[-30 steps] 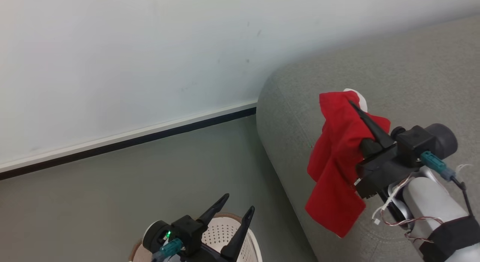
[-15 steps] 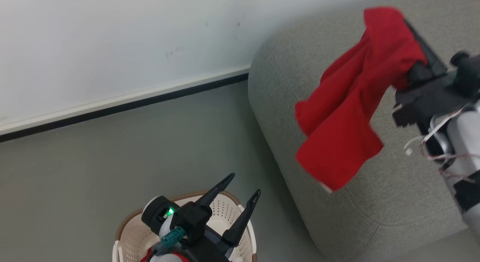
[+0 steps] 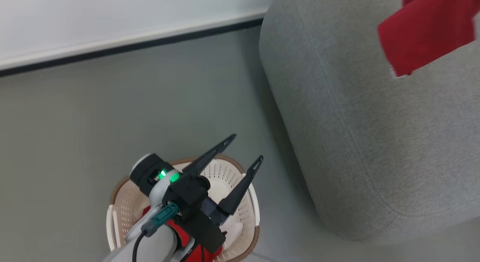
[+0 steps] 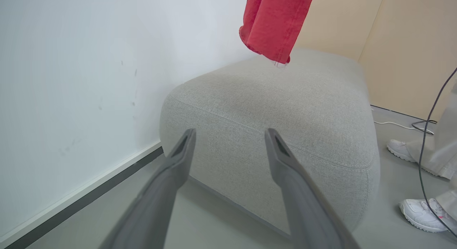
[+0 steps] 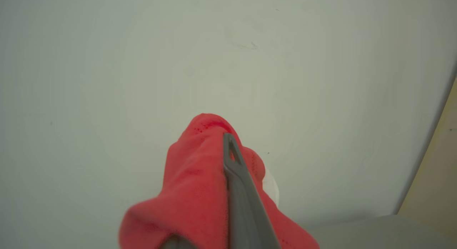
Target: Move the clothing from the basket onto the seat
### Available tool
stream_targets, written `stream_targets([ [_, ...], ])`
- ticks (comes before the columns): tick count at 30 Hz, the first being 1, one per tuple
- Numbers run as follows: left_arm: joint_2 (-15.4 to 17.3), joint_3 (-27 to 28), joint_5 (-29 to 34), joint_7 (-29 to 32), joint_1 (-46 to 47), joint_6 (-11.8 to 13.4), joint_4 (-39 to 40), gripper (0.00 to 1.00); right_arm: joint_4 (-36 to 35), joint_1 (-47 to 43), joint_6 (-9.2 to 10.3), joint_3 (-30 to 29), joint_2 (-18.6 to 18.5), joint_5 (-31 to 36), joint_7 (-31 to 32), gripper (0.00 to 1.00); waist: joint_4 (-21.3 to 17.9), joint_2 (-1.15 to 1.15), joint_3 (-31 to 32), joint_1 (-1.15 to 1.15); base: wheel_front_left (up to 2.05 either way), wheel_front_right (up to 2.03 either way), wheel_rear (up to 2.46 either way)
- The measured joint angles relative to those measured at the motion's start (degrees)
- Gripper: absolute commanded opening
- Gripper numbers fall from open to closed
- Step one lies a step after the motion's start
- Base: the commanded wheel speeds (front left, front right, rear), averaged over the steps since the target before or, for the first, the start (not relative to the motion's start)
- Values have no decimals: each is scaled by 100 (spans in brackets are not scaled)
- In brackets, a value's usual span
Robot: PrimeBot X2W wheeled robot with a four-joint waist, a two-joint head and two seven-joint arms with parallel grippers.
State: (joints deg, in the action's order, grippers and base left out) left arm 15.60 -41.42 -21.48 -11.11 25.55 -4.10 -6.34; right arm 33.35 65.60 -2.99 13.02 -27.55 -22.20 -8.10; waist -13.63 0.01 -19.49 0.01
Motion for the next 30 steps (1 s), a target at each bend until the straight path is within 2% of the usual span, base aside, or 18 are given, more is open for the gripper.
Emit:
stream_targets([
  [5, 127, 21, 101, 97, 189, 0, 350, 100, 372, 343, 71, -261, -218, -104, 47, 0, 56, 0, -401, 0, 0, 0, 0],
  [14, 344, 103, 367, 401, 584, 7, 955, 100, 828, 428, 258, -552, -193, -328, -109, 0, 7, 0, -1205, 0, 0, 0, 0],
  [20, 503, 141, 480, 616, 802, 5, 1265, 100, 1229, 373, 385, -567, 266, -472, -238, 0, -84, 0, -1688, 0, 0, 0, 0],
  [27, 604, 160, 555, 734, 1022, -1, 1351, 100, 1778, 280, 372, -432, 816, -563, -369, 0, -184, 1, -2201, 0, 0, 0, 0],
  [30, 611, 157, 576, 757, 1044, -2, 1330, 100, 1991, 201, 268, -355, 905, -563, -423, 0, -239, 1, -2334, 0, 0, 0, 0],
])
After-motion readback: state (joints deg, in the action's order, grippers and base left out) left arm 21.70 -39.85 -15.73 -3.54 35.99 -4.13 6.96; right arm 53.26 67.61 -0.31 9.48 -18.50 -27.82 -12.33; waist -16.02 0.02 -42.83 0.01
